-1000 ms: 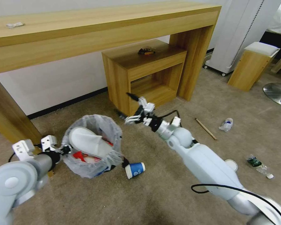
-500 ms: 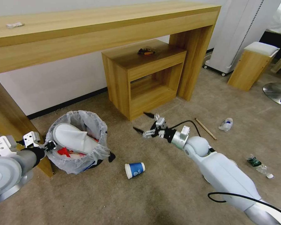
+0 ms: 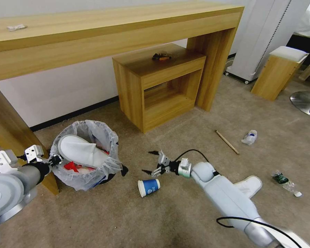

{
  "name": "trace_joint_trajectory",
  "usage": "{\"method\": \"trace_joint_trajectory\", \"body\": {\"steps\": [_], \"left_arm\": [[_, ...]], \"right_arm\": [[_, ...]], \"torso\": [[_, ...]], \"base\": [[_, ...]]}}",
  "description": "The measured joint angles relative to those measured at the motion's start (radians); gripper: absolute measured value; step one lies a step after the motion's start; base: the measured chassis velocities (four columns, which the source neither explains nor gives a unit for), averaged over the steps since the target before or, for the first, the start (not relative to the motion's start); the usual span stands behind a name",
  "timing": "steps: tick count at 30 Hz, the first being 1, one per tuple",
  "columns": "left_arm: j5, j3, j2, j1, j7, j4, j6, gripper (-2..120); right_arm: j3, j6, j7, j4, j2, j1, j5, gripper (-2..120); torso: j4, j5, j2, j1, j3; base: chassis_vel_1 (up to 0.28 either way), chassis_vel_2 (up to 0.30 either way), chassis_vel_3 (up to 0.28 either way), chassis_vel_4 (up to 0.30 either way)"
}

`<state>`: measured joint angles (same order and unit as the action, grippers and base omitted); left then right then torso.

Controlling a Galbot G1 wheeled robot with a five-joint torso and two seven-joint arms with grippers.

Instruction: Pick up the trash bin and place the garbage on the floor into it.

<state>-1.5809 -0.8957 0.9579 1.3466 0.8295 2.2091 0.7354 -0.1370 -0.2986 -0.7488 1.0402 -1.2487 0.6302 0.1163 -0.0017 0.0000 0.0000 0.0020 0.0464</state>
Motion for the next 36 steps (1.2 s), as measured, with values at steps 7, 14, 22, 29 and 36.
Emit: {"method": "trace_joint_trajectory", "body": {"steps": [7, 14, 22, 29, 36], "left_arm": [[0.004, 0.005, 0.011, -0.01, -0.002, 0.001, 0.0, 0], [0.003, -0.007, 0.014, -0.002, -0.006, 0.011, 0.0, 0], [0.014, -0.01, 0.021, 0.008, -0.017, 0.012, 0.0, 0], [0.015, -0.003, 0.024, 0.003, -0.018, 0.016, 0.0, 0], [0.015, -0.005, 0.026, 0.008, -0.018, 0.025, 0.0, 0]], "right_arm": [[-0.011, -0.031, -0.162, -0.15, -0.047, -0.059, -0.054, 100], [0.014, -0.053, -0.271, -0.304, -0.091, -0.118, -0.196, 100], [0.023, -0.036, -0.289, -0.341, -0.1, -0.121, -0.29, 100], [0.034, -0.018, -0.252, -0.351, -0.102, -0.111, -0.368, 100], [0.032, 0.021, -0.105, -0.368, -0.117, -0.106, -0.448, 100]], "torso": [[0.0, 0.0, 0.0, 0.0, 0.0], [0.0, 0.0, 0.0, 0.0, 0.0], [0.0001, 0.0, 0.0, 0.0, 0.0], [-0.0001, 0.0, 0.0, 0.0, 0.0], [0.0, 0.0, 0.0, 0.0, 0.0]], "base": [[0.0, 0.0, 0.0, 0.0], [0.0, 0.0, 0.0, 0.0], [0.0, 0.0, 0.0, 0.0], [0.0, 0.0, 0.0, 0.0], [0.0, 0.0, 0.0, 0.0]]}}
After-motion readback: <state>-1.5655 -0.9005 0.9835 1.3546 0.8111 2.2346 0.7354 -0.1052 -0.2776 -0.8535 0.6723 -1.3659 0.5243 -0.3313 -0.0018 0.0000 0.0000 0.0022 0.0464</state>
